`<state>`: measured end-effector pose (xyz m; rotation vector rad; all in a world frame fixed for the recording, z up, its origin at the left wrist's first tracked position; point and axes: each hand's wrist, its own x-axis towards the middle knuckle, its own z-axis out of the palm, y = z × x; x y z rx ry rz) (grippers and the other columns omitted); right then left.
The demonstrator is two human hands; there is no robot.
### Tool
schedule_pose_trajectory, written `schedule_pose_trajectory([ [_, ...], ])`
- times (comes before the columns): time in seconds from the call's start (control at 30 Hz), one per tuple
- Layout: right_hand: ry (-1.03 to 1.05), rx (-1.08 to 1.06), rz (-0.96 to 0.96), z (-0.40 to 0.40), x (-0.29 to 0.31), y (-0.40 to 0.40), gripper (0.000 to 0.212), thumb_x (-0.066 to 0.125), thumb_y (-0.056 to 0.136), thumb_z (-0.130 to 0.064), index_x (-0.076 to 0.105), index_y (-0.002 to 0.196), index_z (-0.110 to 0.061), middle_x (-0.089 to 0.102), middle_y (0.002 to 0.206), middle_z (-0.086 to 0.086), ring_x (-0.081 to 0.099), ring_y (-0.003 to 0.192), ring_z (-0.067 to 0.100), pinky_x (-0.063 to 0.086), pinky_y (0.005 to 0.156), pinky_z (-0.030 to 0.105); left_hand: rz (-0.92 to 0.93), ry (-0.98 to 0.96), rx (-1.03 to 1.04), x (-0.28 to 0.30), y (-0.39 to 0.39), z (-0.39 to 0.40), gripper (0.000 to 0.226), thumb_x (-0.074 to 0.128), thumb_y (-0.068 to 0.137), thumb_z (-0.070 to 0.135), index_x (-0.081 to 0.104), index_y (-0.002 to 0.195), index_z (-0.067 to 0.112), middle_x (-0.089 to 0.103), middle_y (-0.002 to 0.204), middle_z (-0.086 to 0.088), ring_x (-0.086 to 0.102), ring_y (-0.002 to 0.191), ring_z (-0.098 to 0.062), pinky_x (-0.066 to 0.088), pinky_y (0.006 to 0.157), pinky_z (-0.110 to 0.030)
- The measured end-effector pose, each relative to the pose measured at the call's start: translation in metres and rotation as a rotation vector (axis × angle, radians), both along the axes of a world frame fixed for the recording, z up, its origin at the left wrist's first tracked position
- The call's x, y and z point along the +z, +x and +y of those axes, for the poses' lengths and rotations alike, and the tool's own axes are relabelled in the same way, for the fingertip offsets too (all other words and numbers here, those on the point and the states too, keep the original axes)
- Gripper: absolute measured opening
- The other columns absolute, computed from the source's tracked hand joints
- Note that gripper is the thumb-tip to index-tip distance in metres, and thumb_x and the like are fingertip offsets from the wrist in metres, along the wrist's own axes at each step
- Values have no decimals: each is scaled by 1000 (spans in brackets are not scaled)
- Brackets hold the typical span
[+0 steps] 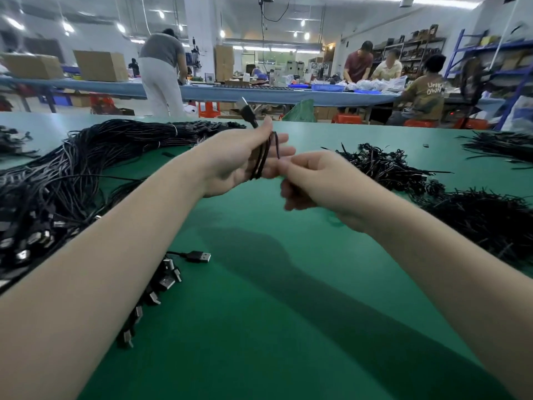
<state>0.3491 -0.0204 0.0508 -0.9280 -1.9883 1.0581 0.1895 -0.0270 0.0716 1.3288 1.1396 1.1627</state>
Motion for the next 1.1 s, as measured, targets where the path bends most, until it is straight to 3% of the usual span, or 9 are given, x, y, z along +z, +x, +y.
schedule_pose_trajectory([
  [0.13,-128,123,5,3,-20,-2,26,48,99,-32,69,86,-23,70,72,-7,67,70,8,49,71,25,-224,38,-108,6,5,-4,40,33,102,40,64,109,14,71,80,7,69,78,-9,54,67,-21],
  [0.27,-126,28,-74,17,-30,13,21,53,97,-33,71,97,-23,73,96,-5,65,88,11,50,83,30,-358,25,-133,8,5,-6,29,34,104,30,58,96,16,40,58,11,43,50,-6,37,54,-17],
  [0.4,-312,-4,159,25,-24,15,22,49,98,-37,67,98,-25,75,93,-3,70,85,13,53,80,31,-346,-35,-217,0,9,-7,26,33,104,27,51,88,16,40,59,10,38,47,-6,35,48,-16],
  [0.5,-432,38,279,24,-22,10,19,51,99,-31,65,92,-20,72,77,-4,71,76,15,57,73,29,-272,-83,-198,-10,16,-4,26,34,104,28,50,87,16,47,62,7,47,54,-8,41,57,-18],
  [0.63,-442,-22,327,23,-29,9,14,61,92,-27,65,96,-13,66,71,-4,65,67,13,56,79,32,-178,-96,-80,-15,20,1,28,37,104,27,54,85,14,54,69,1,53,65,-11,45,69,-23],
  [0.77,-360,-91,341,26,-34,11,11,57,95,-24,66,95,-17,70,71,-4,60,59,11,56,75,29,158,-26,-10,-20,15,2,29,40,102,33,61,87,21,63,64,15,55,65,-5,41,70,-25],
  [0.9,-362,-39,343,29,-38,12,11,54,96,-31,64,97,-27,71,73,-5,71,69,18,59,68,31,20,-13,-162,-23,12,2,24,53,93,32,74,91,22,72,101,8,65,96,-12,43,101,-35],
  [1.0,-356,-10,345,29,-38,13,13,54,97,-32,66,93,-30,67,64,-8,72,70,20,56,60,27,-40,20,-207,-27,12,4,27,50,93,28,71,103,14,69,113,-3,62,107,-17,41,106,-36],
  [1.1,-349,-33,349,29,-35,12,18,53,97,-32,68,88,-26,67,67,-5,71,63,17,58,59,27,-55,45,-176,-28,14,7,27,43,99,25,65,107,12,69,108,-3,60,106,-16,40,106,-33],
])
